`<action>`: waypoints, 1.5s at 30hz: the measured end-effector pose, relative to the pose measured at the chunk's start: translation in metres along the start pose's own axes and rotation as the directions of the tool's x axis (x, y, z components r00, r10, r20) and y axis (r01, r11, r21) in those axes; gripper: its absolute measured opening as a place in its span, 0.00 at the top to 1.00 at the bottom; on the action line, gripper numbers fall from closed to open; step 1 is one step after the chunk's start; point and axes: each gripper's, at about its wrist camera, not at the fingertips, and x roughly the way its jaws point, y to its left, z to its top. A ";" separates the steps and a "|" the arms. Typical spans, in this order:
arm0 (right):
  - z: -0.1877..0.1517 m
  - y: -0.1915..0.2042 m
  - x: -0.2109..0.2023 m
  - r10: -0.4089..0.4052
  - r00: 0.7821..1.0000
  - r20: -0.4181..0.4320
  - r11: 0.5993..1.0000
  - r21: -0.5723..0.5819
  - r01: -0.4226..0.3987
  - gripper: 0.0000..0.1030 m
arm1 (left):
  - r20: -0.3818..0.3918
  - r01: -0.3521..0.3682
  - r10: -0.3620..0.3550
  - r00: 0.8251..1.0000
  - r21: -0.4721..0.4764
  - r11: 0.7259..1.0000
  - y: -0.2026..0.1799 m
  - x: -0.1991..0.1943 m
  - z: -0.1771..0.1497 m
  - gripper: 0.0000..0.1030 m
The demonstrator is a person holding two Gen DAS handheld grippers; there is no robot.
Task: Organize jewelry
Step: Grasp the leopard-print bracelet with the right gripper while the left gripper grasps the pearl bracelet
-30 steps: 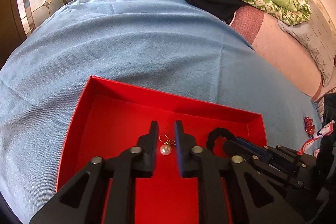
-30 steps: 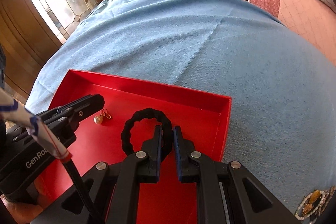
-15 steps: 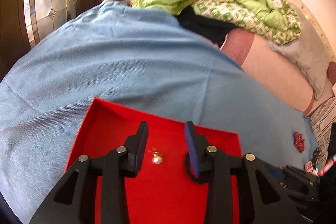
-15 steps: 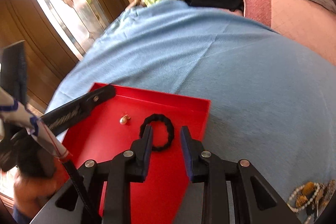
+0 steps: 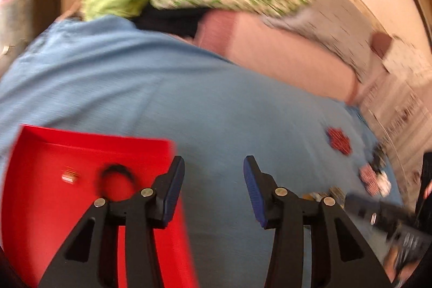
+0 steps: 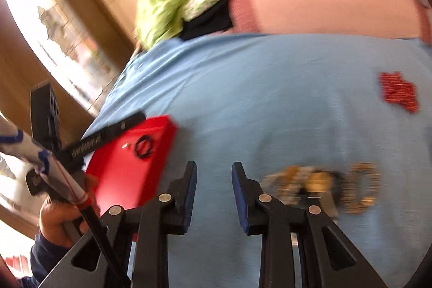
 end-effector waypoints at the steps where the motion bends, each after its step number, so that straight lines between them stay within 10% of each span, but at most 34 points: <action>1: 0.000 -0.011 -0.006 -0.027 1.000 0.012 1.000 0.005 0.026 0.72 | -0.021 0.006 -0.005 1.000 0.013 1.000 -0.009 0.006 -0.003 0.57; 10: -0.005 -0.122 -0.026 -0.181 0.983 -0.013 0.959 0.218 0.180 0.72 | -0.245 0.134 -0.096 0.965 0.145 0.980 -0.079 0.063 -0.040 0.58; 19: -0.013 -0.143 -0.006 -0.210 0.971 -0.118 0.954 0.193 0.230 0.72 | -0.317 0.162 -0.072 0.946 0.268 0.950 -0.109 0.088 -0.062 0.58; 24: -0.013 -0.144 0.005 -0.219 0.965 -0.143 0.953 0.180 0.243 0.72 | -0.295 0.136 -0.040 0.955 0.313 0.940 -0.116 0.096 -0.062 0.60; 27: -0.014 -0.147 0.006 -0.231 0.962 -0.146 0.950 0.178 0.255 0.72 | -0.235 0.034 0.068 0.970 0.404 0.914 -0.124 0.101 -0.063 0.95; 39: -0.016 -0.142 0.023 -0.254 0.948 -0.190 0.954 0.114 0.279 0.72 | -0.039 0.113 -0.107 0.993 0.235 0.965 -0.084 0.041 -0.011 0.95; 45: -0.010 -0.130 0.017 -0.339 0.934 -0.111 0.938 0.042 0.345 0.94 | -0.033 0.095 -0.089 0.995 0.239 0.966 -0.080 0.041 -0.013 0.95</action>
